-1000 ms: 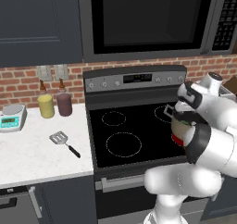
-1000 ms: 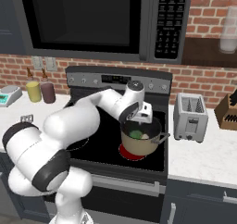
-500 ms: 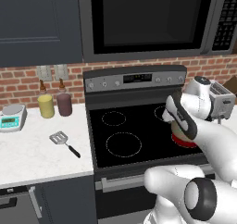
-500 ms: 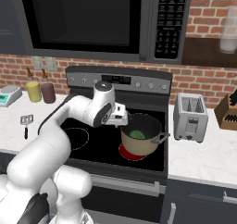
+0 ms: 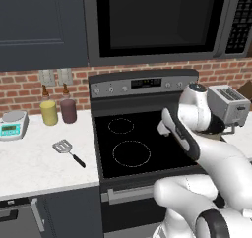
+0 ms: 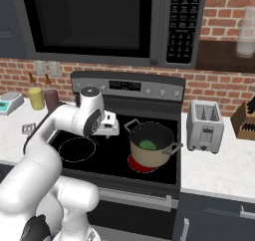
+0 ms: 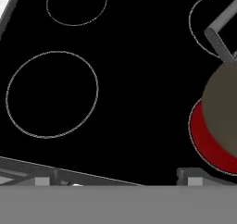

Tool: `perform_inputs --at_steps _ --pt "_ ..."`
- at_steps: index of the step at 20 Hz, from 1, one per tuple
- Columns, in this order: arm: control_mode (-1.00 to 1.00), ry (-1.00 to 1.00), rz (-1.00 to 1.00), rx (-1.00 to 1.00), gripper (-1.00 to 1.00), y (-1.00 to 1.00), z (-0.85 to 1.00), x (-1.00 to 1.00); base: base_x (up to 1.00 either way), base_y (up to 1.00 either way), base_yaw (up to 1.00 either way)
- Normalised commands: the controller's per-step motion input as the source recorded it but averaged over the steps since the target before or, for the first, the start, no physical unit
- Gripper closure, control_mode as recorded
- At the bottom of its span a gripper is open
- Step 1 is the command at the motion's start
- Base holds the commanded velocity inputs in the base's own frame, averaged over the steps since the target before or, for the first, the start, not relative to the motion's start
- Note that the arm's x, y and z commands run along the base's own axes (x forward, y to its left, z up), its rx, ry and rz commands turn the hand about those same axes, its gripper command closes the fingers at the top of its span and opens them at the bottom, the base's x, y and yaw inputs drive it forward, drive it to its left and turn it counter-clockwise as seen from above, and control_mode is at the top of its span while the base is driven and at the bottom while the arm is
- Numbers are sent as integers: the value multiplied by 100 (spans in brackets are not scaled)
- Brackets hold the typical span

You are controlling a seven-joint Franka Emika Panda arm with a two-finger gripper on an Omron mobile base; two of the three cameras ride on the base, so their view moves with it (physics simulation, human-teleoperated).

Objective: Put the garlic and broccoli in the pot. Retrieve the spatula and lightly stir the vegetables in the pot.

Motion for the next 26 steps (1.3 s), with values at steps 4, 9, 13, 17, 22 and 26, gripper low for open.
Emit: perform_inputs --at_steps 4,9,13,17,22,26 --pt "-100 17 9 0 -100 100 4 -29 0 0 0" --pt "-100 18 11 -2 -100 100 -1 -16 0 0 0" --pt "-100 13 16 -1 -100 100 -17 0 0 0 0" --pt "-100 10 17 0 -100 100 -21 18 0 0 0" --pt "-100 5 10 0 -100 100 -30 36 0 0 0" --pt "-100 -1 0 0 -100 97 -36 31 0 0 0"
